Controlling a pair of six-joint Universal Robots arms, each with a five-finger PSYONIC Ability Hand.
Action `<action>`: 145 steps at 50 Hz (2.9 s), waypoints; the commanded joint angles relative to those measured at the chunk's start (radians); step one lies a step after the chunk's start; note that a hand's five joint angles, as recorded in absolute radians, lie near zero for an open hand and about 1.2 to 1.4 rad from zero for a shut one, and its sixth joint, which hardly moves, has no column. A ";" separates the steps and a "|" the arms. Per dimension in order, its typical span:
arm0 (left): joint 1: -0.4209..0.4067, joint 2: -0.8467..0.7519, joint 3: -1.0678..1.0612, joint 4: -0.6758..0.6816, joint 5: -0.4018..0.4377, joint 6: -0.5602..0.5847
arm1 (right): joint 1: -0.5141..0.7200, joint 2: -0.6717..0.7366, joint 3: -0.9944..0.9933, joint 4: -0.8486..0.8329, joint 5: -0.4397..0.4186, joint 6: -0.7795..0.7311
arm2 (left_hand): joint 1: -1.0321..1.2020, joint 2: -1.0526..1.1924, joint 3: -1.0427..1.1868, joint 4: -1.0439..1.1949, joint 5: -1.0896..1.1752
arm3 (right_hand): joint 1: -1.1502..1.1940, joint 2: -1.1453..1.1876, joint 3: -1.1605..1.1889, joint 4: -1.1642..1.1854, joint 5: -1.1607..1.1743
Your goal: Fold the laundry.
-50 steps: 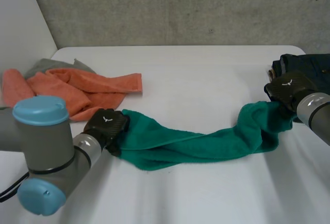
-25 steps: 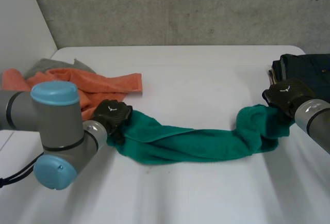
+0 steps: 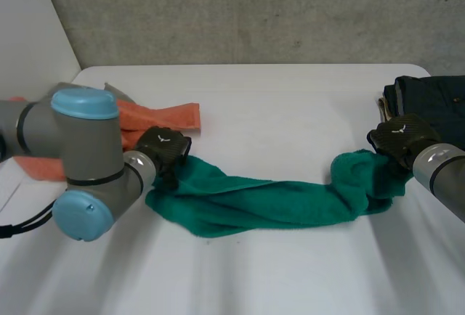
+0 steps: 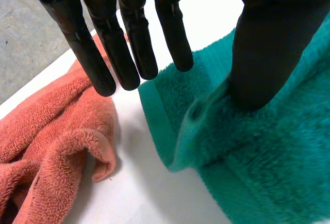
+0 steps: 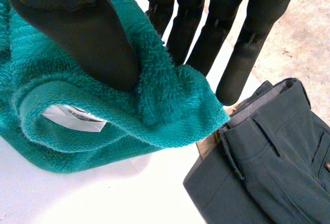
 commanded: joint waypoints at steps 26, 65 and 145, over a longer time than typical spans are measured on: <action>0.041 0.376 -0.190 -0.238 -0.007 0.103 | -0.110 -0.160 -0.189 0.551 -0.018 -0.415 | 0.629 0.632 0.631 0.631 0.634 | 0.325 0.229 0.216 0.208 0.245; 0.084 0.259 -0.258 0.627 -0.061 0.060 | -0.043 0.035 -0.102 -0.440 -0.112 0.032 | 0.629 0.632 0.631 0.631 0.634 | 0.325 0.229 0.216 0.208 0.245; 0.152 0.106 -0.087 0.685 -0.004 0.182 | 0.037 0.297 -0.332 -0.563 0.031 0.053 | 0.629 0.632 0.631 0.631 0.634 | 0.325 0.229 0.216 0.208 0.245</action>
